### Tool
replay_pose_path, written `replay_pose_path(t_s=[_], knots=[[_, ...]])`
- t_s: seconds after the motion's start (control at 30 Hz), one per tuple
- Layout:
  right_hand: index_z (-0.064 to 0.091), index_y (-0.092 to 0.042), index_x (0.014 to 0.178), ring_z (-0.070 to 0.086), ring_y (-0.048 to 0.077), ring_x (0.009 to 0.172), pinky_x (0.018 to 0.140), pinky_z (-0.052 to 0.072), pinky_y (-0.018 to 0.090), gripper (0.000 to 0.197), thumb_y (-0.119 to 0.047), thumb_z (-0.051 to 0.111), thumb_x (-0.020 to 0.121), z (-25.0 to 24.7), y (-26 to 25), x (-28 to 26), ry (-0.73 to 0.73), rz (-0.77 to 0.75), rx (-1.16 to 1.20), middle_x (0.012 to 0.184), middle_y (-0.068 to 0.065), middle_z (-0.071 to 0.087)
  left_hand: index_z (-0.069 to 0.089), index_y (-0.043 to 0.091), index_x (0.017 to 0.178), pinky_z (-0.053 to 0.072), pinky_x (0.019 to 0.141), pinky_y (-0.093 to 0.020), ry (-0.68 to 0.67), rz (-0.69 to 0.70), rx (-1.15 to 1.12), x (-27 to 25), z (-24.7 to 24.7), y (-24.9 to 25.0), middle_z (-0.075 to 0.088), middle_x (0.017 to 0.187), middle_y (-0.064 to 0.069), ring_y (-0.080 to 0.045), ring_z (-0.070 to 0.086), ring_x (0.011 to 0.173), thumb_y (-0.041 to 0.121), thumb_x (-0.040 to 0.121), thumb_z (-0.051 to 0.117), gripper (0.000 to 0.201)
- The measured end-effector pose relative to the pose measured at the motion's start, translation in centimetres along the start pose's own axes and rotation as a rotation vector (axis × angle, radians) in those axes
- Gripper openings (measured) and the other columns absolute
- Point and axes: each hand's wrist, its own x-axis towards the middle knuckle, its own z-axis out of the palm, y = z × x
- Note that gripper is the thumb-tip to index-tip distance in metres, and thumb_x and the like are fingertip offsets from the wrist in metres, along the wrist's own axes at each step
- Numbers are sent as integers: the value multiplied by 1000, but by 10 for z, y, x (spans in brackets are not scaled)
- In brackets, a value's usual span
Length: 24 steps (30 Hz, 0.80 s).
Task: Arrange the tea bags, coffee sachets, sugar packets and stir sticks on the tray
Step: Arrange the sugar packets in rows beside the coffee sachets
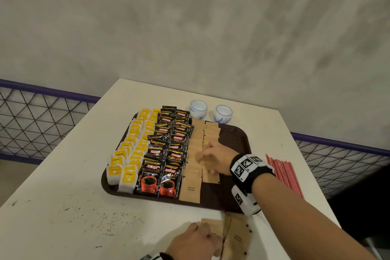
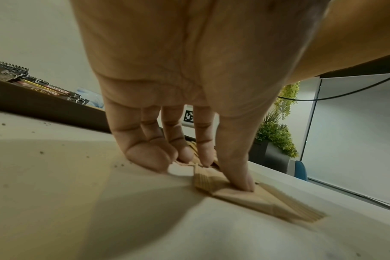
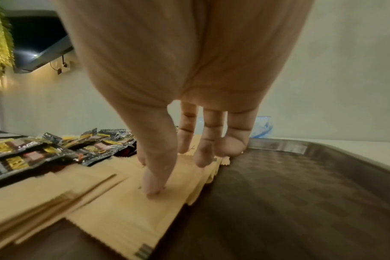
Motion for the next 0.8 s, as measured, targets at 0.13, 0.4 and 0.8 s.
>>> replay_pose_path(t_s=[0.13,0.4,0.8], knots=[[58,-26,118,47,23,113,98,45,33,53,1,74,75,2,1,1,13,12,32,120,-2,37,48,20,117,28,110,-38,4,5,-2,1,1,-1,40,129,-10,-29,43,118,29,97,43,22],[57,-23,119,45,24,107,87,48,29,53,2,73,74,1,2,-1,-2,-10,54,118,-1,33,48,18,120,28,108,-37,-7,17,-15,0,-3,-1,39,132,-12,-31,43,118,28,97,45,25],[58,-16,116,40,24,98,61,41,15,48,6,71,76,2,4,2,-7,-24,46,116,2,31,51,17,120,27,105,-33,21,45,32,-3,-4,1,44,128,-13,-31,44,115,31,97,43,28]])
